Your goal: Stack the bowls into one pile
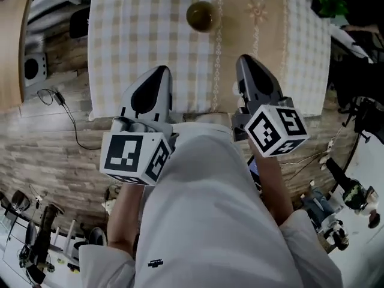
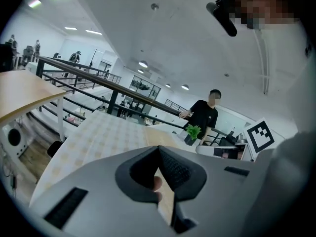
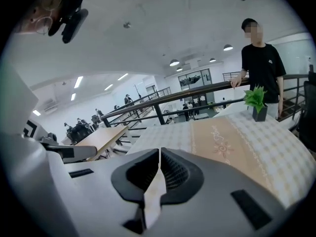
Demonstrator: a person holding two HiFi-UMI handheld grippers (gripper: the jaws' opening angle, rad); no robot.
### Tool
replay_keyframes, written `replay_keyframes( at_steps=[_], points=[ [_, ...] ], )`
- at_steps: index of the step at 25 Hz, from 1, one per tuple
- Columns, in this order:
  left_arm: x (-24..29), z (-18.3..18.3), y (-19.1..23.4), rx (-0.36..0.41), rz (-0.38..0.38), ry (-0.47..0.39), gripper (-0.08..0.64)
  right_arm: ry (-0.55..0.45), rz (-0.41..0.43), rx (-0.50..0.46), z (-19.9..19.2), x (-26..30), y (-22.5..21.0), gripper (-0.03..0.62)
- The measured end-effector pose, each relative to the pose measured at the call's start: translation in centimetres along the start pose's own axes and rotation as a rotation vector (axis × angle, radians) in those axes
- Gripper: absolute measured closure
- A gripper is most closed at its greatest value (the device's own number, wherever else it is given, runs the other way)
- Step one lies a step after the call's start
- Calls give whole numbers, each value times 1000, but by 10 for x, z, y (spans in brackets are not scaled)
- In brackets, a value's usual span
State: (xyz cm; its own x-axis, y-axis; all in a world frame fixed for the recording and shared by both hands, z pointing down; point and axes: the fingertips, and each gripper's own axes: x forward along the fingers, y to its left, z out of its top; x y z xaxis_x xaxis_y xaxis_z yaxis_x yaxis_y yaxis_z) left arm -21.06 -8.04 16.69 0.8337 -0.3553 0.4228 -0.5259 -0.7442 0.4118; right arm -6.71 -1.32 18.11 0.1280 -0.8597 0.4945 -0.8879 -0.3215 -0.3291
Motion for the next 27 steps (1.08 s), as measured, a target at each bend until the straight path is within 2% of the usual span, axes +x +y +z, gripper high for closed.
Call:
replay_keyframes(
  at_steps=[5,8,11,14,21,27],
  points=[
    [-26,4,-17,8,-48,10,541,-25,7,-162,-5,-35,39,555],
    [-32,-1,-33,49,-79,36,541,-35,39,-194,-15,-50,55,555],
    [-36,-2,-45,66,-89,44,541,-41,53,-206,-19,-60,62,555],
    [-38,8,-43,87,-88,22,541,-79,54,-175,-10,-59,66,555],
    [-35,15,-71,186,-98,2,541,-124,62,-137,-3,-71,55,555],
    [-73,15,-43,151,-76,10,541,-93,64,-122,-16,-73,93,555]
  ],
)
